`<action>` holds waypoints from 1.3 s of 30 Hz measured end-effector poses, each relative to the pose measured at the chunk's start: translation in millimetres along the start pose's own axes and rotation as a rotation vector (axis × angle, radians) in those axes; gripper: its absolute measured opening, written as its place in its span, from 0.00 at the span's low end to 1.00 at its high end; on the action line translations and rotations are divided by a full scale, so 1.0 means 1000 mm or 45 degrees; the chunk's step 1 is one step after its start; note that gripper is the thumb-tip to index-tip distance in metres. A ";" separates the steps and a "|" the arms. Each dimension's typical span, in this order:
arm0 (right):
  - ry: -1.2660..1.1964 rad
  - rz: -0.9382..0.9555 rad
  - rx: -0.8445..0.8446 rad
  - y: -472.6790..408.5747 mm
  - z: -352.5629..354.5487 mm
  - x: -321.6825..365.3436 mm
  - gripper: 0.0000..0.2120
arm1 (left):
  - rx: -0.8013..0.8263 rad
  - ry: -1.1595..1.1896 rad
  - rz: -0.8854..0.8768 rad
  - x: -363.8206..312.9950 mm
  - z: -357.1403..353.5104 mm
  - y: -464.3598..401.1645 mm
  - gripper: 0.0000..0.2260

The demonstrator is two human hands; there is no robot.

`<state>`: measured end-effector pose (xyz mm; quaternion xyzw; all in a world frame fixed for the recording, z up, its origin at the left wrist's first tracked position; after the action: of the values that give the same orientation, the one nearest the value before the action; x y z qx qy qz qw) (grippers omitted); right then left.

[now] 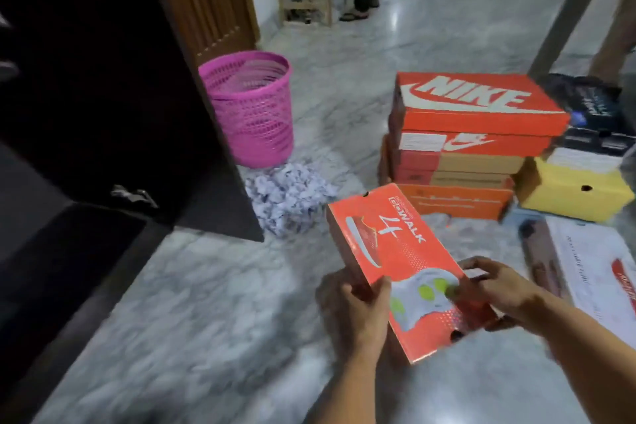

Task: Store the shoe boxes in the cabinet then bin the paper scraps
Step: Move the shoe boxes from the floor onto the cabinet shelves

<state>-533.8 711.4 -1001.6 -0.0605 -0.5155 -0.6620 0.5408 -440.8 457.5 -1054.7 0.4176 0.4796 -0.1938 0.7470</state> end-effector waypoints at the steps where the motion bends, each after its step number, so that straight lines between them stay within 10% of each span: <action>1: 0.044 0.025 0.078 0.000 -0.026 0.019 0.17 | -0.025 0.002 0.040 0.010 0.029 -0.003 0.29; 5: 0.235 0.136 0.313 -0.001 -0.124 0.086 0.30 | -0.141 0.006 0.087 0.036 0.140 -0.003 0.38; 12: 0.435 0.336 0.464 -0.013 -0.274 0.179 0.20 | -0.507 0.167 0.091 0.077 0.288 -0.015 0.33; 22: -0.052 0.948 0.307 -0.005 -0.457 0.336 0.26 | -0.908 0.359 -0.108 0.027 0.476 -0.105 0.24; 27: 0.193 1.259 0.366 -0.015 -0.540 0.396 0.03 | -0.838 0.229 -0.145 0.011 0.515 -0.160 0.39; 31: 0.437 1.313 0.312 -0.053 -0.588 0.410 0.19 | -0.830 0.099 -0.127 0.016 0.525 -0.199 0.43; 37: 0.346 1.315 0.226 -0.060 -0.607 0.449 0.17 | -0.701 0.169 0.025 0.007 0.540 -0.247 0.16; 39: 0.327 1.341 0.190 -0.063 -0.613 0.455 0.16 | -0.867 0.120 -0.108 -0.005 0.550 -0.248 0.27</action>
<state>-475.6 -51.3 -1032.8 -0.1907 -0.3910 -0.2651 0.8605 -308.9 -131.7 -1053.8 0.1324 0.5677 -0.0341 0.8118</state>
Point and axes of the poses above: each hand's wrist, its own y-axis away from the middle knuckle, its own z-axis out of the back of the hand, x = y × z, the point moved 9 cm from there along -y, towards the middle knuckle, and after that the axes turned 6 degrees about y, right-handed, at the moved point
